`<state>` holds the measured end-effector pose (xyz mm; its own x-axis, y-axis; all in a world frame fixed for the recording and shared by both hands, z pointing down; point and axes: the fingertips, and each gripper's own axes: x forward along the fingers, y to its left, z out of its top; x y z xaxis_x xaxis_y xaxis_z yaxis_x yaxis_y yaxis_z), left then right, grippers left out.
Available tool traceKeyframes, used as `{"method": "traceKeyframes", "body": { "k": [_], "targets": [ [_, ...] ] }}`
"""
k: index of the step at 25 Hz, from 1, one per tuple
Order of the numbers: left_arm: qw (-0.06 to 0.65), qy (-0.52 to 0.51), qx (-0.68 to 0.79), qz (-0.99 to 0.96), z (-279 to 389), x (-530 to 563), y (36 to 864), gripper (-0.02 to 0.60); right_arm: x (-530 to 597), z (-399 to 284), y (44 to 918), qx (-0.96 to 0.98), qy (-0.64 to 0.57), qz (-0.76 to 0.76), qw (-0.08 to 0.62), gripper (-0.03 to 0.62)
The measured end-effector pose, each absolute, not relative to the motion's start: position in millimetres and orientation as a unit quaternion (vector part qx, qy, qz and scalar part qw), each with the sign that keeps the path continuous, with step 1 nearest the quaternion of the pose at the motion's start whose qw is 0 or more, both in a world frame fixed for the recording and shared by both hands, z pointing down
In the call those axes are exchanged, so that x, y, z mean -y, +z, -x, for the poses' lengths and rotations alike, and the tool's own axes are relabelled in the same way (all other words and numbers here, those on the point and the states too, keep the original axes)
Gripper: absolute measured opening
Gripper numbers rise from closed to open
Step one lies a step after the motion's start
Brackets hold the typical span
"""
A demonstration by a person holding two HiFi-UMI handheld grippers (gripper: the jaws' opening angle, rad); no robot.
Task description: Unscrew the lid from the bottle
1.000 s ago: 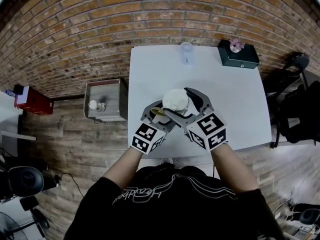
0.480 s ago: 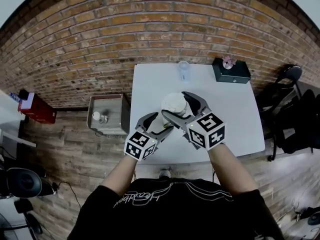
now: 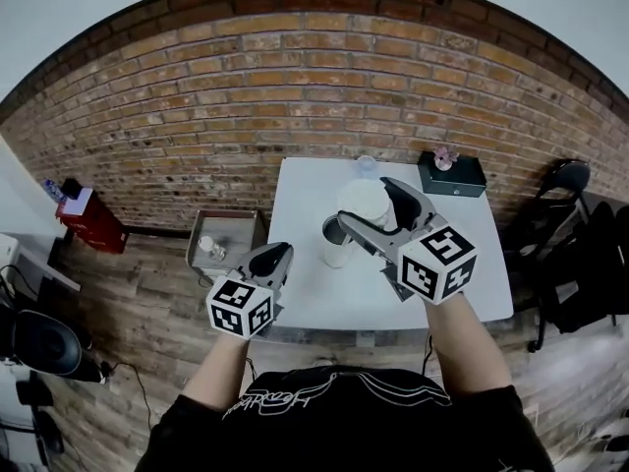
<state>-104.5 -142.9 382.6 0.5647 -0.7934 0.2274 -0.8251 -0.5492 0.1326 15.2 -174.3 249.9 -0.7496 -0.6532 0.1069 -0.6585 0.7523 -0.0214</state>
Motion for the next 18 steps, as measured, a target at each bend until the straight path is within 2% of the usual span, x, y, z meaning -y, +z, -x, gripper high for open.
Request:
{"method": "traceKeyframes", "body": {
  "k": [4, 9, 18],
  "targets": [
    [0.133, 0.023, 0.434, -0.891, 88, 96, 332, 0.034, 125, -32, 234, 0.941, 0.014, -0.335, 0.043, 0.393],
    [0.109, 0.012, 0.378, -0.919, 31, 18, 283, 0.032, 54, -58, 247, 0.947, 0.021, -0.316, 0.064, 0.393],
    [0.112, 0.043, 0.351, -0.928, -30, -80, 295, 0.032, -49, -105, 295, 0.943, 0.041, -0.315, 0.097, 0.393]
  ]
}}
